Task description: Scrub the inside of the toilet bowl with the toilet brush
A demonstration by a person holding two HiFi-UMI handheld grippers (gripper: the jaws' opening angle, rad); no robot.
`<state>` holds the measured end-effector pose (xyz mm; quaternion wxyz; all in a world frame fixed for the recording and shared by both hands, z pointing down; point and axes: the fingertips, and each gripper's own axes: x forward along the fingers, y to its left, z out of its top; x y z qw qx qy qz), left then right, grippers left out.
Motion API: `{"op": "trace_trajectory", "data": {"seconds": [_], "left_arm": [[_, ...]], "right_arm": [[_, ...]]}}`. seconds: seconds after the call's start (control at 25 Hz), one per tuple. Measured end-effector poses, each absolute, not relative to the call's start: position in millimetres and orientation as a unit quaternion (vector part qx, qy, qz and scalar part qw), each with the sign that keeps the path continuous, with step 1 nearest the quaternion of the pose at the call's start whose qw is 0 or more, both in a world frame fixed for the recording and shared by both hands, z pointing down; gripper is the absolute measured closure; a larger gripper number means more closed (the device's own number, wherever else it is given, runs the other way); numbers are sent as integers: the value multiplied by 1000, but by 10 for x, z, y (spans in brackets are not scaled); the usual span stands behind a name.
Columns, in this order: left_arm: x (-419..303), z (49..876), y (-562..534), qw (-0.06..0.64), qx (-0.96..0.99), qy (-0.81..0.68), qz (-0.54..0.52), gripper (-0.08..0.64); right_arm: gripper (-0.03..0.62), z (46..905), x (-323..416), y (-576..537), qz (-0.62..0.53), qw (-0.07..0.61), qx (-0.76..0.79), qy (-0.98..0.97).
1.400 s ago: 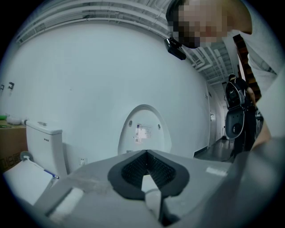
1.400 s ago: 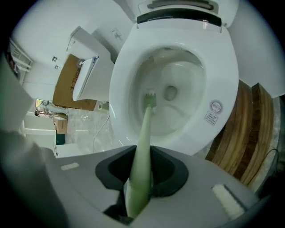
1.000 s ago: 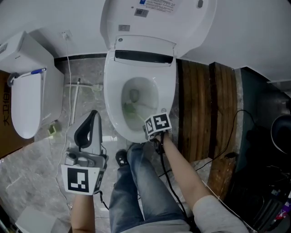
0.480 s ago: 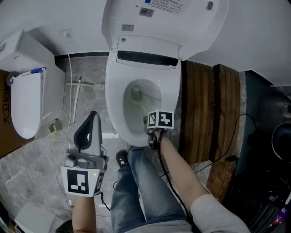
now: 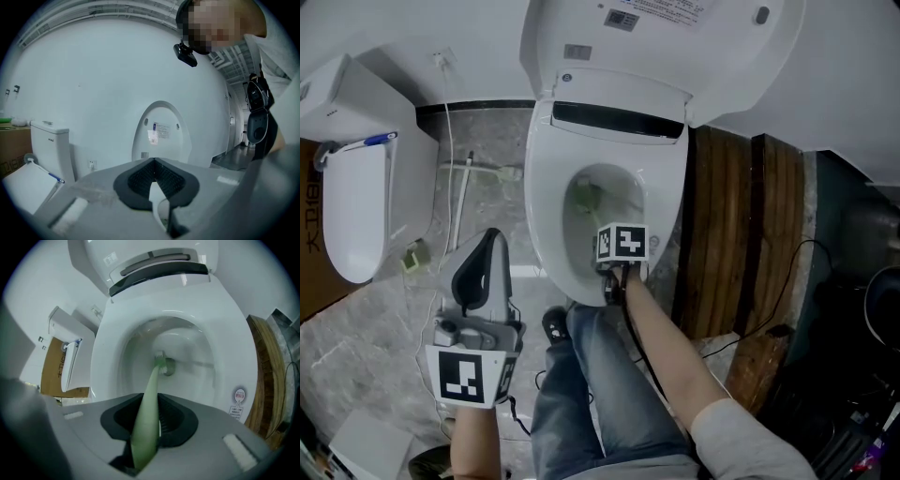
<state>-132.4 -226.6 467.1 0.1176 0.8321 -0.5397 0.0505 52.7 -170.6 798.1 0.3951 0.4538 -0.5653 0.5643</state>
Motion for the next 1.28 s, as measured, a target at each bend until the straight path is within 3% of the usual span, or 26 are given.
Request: {"op": "trace_trajectory", "data": {"seconds": [0.28,0.84,1.28], "left_arm": [[-1345,4722,-2288,124,832,-539,46,557],[-1355,4747,-2308,126,833,-536,45,557],[-1326,4766,-2418,129,832,-538,46,557]], "right_arm": [[505,8043,512,-1535,512,490,390,-588],[512,8188,1012,-1352,214,734,224,-604],[516,7976,1064,-1943,-8,742,217,-634]]}}
